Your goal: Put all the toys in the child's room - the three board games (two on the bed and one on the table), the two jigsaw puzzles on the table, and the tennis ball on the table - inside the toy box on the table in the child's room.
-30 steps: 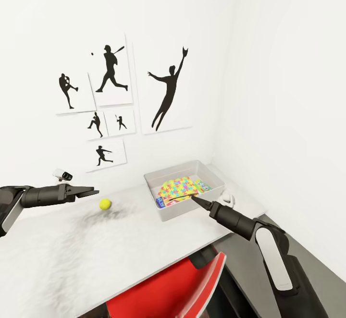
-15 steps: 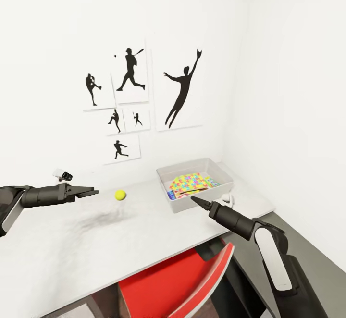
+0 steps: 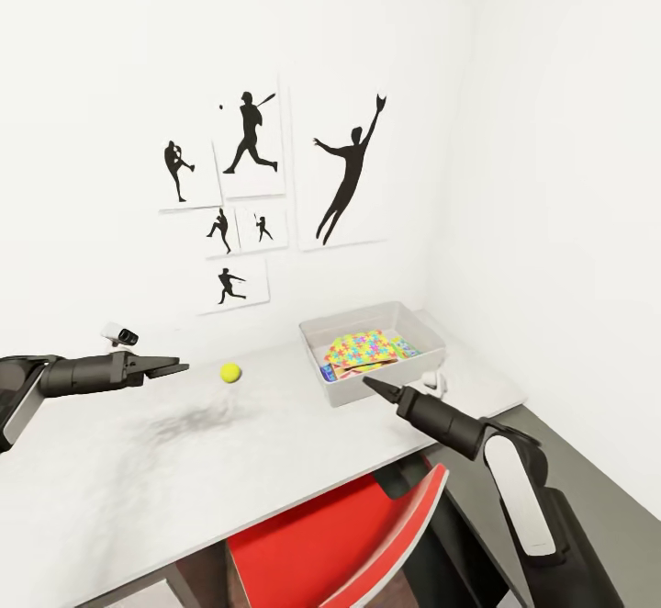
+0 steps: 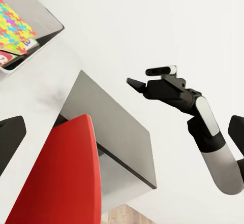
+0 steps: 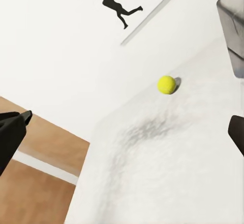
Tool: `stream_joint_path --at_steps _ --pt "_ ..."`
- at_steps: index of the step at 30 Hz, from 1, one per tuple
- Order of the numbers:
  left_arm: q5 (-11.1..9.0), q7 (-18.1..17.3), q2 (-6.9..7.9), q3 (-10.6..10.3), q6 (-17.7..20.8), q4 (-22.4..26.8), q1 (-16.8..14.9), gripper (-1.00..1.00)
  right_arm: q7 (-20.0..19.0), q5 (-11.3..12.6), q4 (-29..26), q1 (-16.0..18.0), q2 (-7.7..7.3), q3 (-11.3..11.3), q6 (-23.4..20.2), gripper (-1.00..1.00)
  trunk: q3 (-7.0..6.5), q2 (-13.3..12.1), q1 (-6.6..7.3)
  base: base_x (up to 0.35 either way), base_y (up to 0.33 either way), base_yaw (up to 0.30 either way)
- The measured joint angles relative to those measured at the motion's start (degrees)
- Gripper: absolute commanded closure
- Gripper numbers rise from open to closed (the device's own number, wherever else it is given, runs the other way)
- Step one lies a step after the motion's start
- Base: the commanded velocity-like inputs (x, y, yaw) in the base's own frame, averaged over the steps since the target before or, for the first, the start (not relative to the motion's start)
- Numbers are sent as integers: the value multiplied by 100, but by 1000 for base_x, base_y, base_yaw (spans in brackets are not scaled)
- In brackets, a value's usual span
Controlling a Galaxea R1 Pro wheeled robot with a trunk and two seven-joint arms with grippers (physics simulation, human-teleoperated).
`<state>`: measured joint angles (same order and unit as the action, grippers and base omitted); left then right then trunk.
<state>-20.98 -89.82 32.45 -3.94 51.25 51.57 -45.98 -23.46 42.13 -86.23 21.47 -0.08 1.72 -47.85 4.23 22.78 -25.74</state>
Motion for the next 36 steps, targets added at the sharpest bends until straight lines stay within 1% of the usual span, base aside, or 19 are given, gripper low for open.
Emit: stream_joint_path --at_steps 5,8,9,11,13,14,16,19,22,28,36 --pt "-1 0 8 2 0 -3 0 -100 223 2 2 3 46 -18 -27 -100 0 0 0 0 0 0" --pt "-1 0 24 2 0 -4 0 -100 602 17 8 10 58 -77 -71 -100 0 0 0 0 0 0" --pt "-1 0 28 2 0 -4 0 -100 870 28 6 43 61 -113 -126 -100 0 0 0 0 0 0" --pt "-1 0 30 3 0 -4 0 -100 1171 47 2 117 68 -142 -242 -100 0 0 0 0 5 0" --pt "-1 0 34 4 0 -9 0 -100 1457 78 -2 249 75 -162 -433 -100 0 0 0 0 64 0" --pt "-1 0 37 7 0 -23 0 -100 1687 108 -3 386 79 -173 -662 -100 -1 0 0 -6 127 0" --pt "-1 0 43 8 0 -62 0 -100 1845 119 -4 502 84 -174 -864 -100 0 0 0 -24 166 0" --pt "-1 1 63 14 0 -159 -1 -100 1994 124 -7 622 92 -176 -1050 -100 0 -1 -1 -56 217 0" --pt "-1 1 96 27 -4 -212 -1 -100 2062 125 -10 688 106 -184 -1115 -100 0 0 -1 -73 236 0" --pt "-1 1 169 37 -8 -248 1 -100 2118 114 -12 744 129 -191 -1143 -100 9 -1 0 -33 127 52" --pt "-9 2 213 40 -9 -257 1 -100 2143 92 -8 777 147 -199 -1134 -100 58 -1 0 -5 22 151"
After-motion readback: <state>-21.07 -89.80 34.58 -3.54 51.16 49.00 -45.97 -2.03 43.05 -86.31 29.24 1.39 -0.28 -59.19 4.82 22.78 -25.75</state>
